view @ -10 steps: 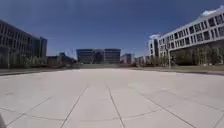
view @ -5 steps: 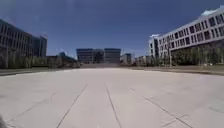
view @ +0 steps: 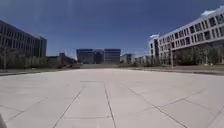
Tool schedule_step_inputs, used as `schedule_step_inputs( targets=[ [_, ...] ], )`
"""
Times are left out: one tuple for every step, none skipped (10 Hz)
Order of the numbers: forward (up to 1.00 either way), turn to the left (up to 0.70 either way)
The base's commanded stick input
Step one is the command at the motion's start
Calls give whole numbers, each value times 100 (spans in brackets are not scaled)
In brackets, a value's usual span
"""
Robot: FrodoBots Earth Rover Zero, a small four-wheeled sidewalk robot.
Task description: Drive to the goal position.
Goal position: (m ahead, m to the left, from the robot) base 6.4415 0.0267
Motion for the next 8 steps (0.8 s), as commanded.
schedule_step_inputs(
  targets=[
    [69,2],
    [67,1],
    [66,2],
    [64,0],
    [62,2],
    [60,0],
    [60,1],
    [60,1]
  ],
)
